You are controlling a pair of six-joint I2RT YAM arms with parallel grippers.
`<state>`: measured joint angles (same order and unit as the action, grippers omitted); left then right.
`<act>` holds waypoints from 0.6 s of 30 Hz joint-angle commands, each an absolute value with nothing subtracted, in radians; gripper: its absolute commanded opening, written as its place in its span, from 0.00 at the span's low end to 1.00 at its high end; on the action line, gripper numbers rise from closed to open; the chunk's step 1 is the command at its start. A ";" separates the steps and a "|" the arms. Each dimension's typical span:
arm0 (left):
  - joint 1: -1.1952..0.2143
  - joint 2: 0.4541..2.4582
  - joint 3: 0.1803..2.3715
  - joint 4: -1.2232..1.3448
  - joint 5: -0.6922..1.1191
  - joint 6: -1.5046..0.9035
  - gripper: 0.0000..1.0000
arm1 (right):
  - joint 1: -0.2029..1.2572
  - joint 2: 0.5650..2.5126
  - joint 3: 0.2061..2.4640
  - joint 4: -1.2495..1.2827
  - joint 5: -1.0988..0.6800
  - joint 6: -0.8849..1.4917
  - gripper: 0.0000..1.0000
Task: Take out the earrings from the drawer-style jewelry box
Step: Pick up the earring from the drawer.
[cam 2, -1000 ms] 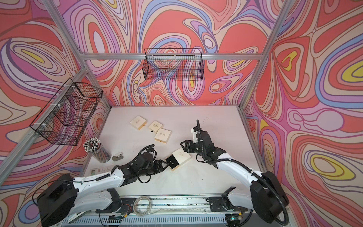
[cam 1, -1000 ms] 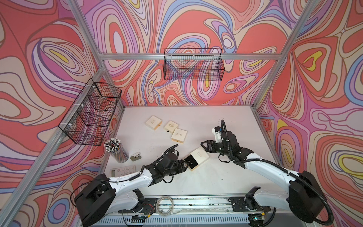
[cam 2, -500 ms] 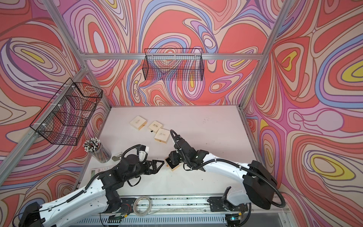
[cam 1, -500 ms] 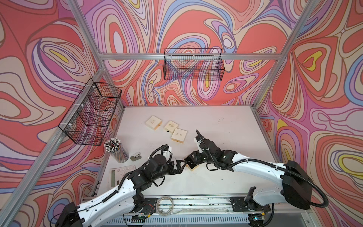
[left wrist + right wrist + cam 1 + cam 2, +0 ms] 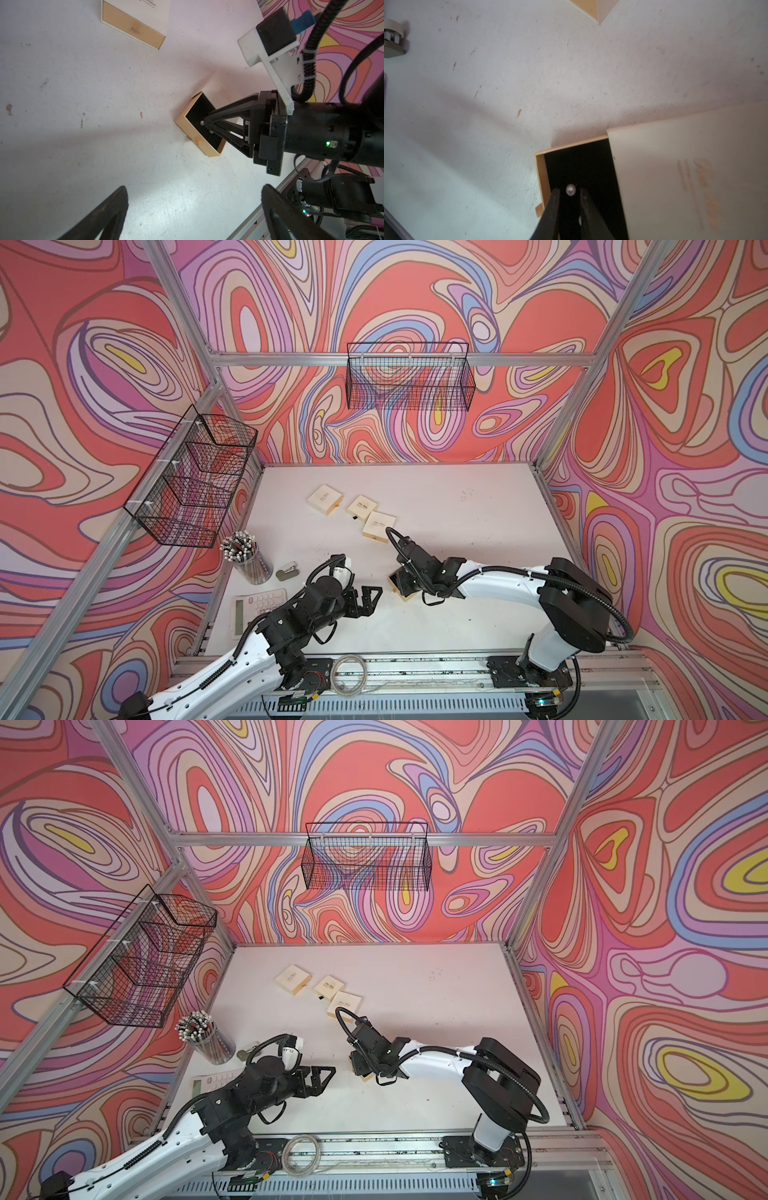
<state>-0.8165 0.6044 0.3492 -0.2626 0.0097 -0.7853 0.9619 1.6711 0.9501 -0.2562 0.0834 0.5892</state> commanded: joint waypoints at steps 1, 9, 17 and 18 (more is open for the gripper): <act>-0.811 0.622 0.345 -0.274 -0.006 -0.784 1.00 | 0.968 1.696 0.974 -0.263 0.112 0.595 0.20; -0.808 0.622 0.341 -0.271 -0.009 -0.793 1.00 | 0.969 1.723 0.988 -0.270 0.125 0.597 0.21; -0.808 0.618 0.335 -0.271 -0.015 -0.802 1.00 | 0.969 1.745 0.985 -0.254 0.119 0.600 0.20; -0.807 0.619 0.335 -0.272 -0.015 -0.803 1.00 | 0.969 1.747 0.983 -0.253 0.122 0.600 0.20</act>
<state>-0.8162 0.6270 0.3439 -0.2626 0.0010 -0.7898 0.9634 1.7325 0.9707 -0.2569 0.1047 0.5896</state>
